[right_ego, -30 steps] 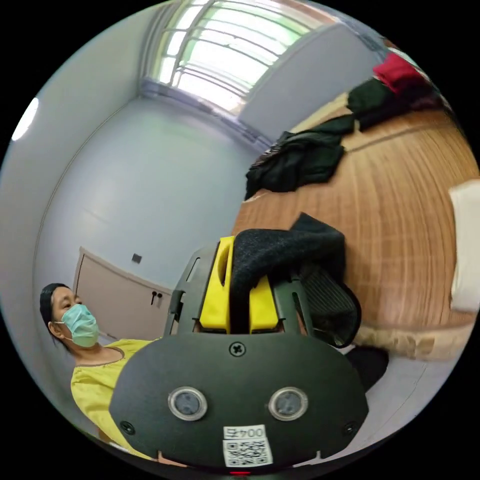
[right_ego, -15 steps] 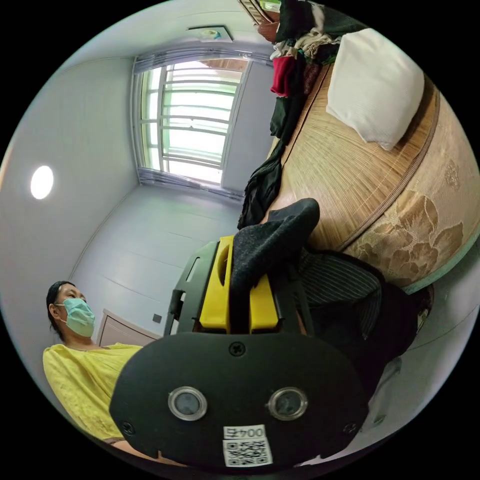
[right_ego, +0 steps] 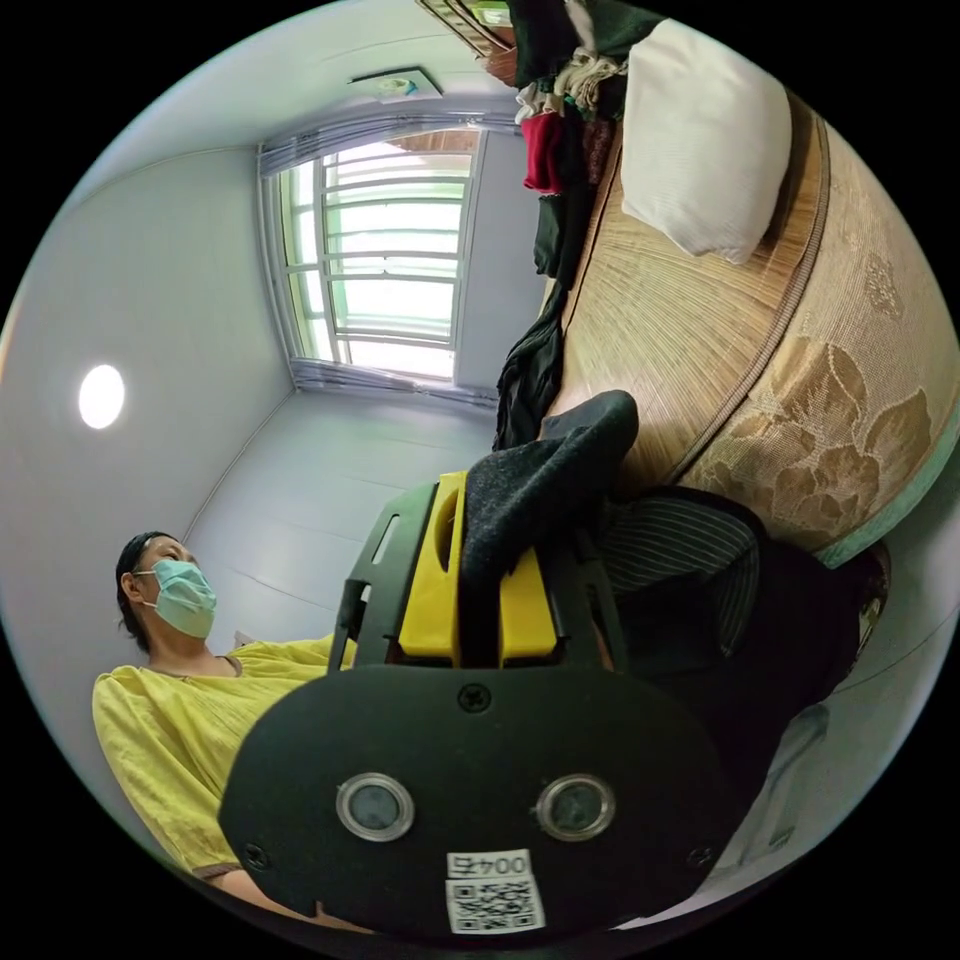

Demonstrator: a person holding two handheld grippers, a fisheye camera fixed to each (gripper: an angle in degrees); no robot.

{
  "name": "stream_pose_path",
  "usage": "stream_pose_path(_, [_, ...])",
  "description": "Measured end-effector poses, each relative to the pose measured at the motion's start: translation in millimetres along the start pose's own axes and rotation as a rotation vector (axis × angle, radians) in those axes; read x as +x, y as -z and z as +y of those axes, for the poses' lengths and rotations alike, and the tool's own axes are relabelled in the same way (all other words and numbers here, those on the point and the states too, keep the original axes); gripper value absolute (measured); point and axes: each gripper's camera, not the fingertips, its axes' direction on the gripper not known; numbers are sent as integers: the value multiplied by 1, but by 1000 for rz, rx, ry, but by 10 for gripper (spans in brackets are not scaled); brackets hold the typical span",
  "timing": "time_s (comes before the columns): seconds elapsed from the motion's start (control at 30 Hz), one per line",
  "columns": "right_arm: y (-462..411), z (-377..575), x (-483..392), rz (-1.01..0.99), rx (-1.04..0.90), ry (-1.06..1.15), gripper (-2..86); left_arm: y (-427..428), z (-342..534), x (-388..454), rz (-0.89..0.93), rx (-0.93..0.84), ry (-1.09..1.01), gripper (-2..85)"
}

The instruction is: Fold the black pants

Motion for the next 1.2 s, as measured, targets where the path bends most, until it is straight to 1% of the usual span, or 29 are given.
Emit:
stream_pose_path(0.13, [9, 13, 16, -18, 11, -24, 50, -6, -10, 6, 35, 42, 27, 107])
stream_pose_path(0.3, [21, 30, 31, -31, 31, -51, 50, -1, -25, 12, 86, 104, 45, 127])
stream_pose_path(0.4, [28, 41, 39, -41, 42, -65, 50, -2, -34, 7, 155, 119, 62, 132])
stream_pose_path(0.57, [39, 58, 52, -65, 62, -94, 51, 4, -43, 13, 232, 169, -3, 123])
stream_pose_path(0.73, [46, 70, 62, -84, 72, -100, 51, 21, -61, 24, 431, 278, -50, 135])
stream_pose_path(0.87, [48, 74, 64, -91, 73, -99, 51, 22, -76, 37, 521, 289, -50, 127])
stream_pose_path(0.97, [51, 77, 65, -90, 73, -100, 51, 19, -84, 48, 574, 299, 30, 62])
stream_pose_path(1.0, [52, 78, 64, -91, 77, -104, 52, 17, -85, 50, 578, 282, 106, 37])
stream_pose_path(1.03, [52, 79, 64, -93, 79, -107, 52, 20, -85, 51, 560, 268, 180, 27])
stream_pose_path(1.07, [52, 79, 63, -92, 79, -108, 52, 24, -84, 51, 551, 275, 210, 24])
stream_pose_path(1.13, [51, 79, 57, -81, 71, -102, 52, 61, -81, 40, 536, 338, 303, 16])
stream_pose_path(1.17, [50, 79, 56, -78, 67, -100, 52, 75, -81, 36, 535, 362, 307, 14])
stream_pose_path(1.2, [49, 78, 52, -70, 56, -95, 52, 113, -83, 30, 511, 411, 280, 12])
